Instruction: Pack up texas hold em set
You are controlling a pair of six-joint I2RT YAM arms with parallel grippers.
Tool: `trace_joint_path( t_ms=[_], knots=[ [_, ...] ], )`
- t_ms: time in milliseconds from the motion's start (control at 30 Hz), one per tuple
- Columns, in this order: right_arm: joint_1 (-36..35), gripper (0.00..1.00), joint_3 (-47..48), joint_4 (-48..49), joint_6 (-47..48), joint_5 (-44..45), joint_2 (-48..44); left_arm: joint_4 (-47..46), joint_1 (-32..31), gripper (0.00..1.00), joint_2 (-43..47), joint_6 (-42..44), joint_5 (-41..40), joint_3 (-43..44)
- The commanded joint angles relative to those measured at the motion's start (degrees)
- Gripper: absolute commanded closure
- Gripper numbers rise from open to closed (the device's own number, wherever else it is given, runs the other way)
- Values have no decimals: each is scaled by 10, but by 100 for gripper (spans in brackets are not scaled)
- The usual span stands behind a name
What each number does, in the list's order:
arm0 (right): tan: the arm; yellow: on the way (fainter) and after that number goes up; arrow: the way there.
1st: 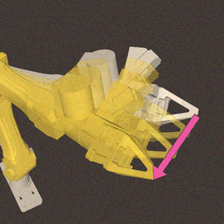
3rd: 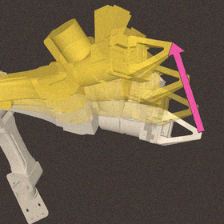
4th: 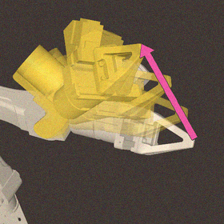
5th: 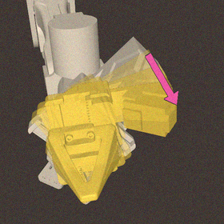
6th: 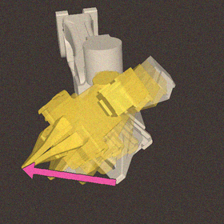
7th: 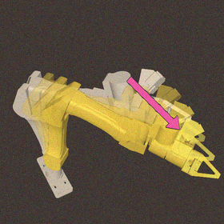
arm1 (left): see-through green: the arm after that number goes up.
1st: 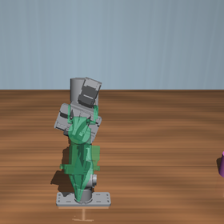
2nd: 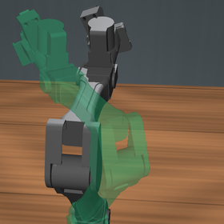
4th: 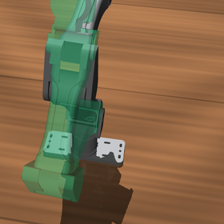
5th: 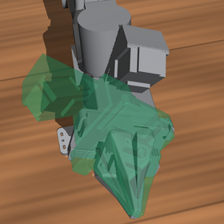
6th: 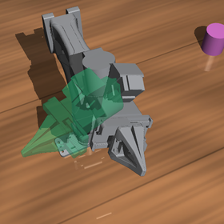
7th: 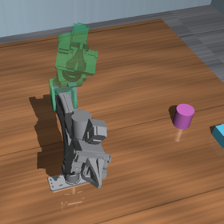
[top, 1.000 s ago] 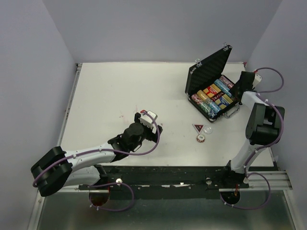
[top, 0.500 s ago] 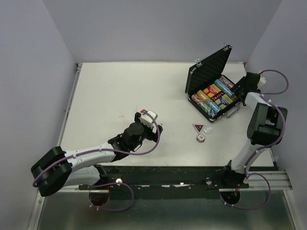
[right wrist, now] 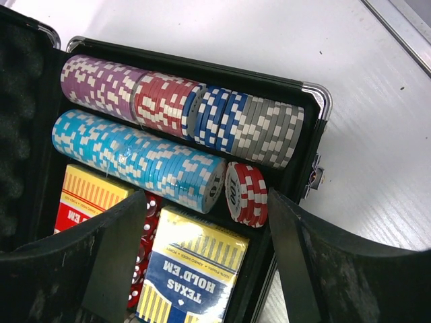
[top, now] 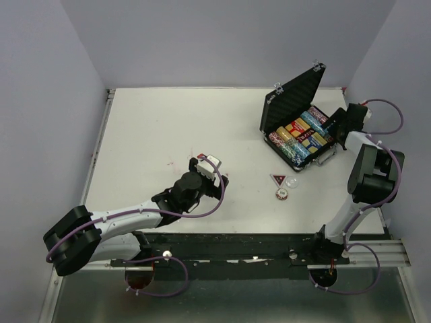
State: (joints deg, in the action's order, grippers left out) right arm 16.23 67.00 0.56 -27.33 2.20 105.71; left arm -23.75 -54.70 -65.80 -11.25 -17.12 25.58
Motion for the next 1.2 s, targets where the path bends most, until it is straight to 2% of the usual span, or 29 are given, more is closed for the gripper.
trace_joint_path(
  t_ms=[0, 533, 733, 1167],
  knots=[
    [2, 21, 0, 18, 13, -13, 2, 3, 1, 1, -2, -5, 4, 10],
    [2, 21, 18, 2, 22, -18, 35, 3, 1, 1, -3, -5, 4, 10],
    [2, 22, 1, 8, 26, 18, 10, 3, 1, 1, -4, -5, 3, 11],
    [1, 21, 1, -5, 34, 25, 13, 3, 1, 1, -4, -5, 3, 10]
  ],
)
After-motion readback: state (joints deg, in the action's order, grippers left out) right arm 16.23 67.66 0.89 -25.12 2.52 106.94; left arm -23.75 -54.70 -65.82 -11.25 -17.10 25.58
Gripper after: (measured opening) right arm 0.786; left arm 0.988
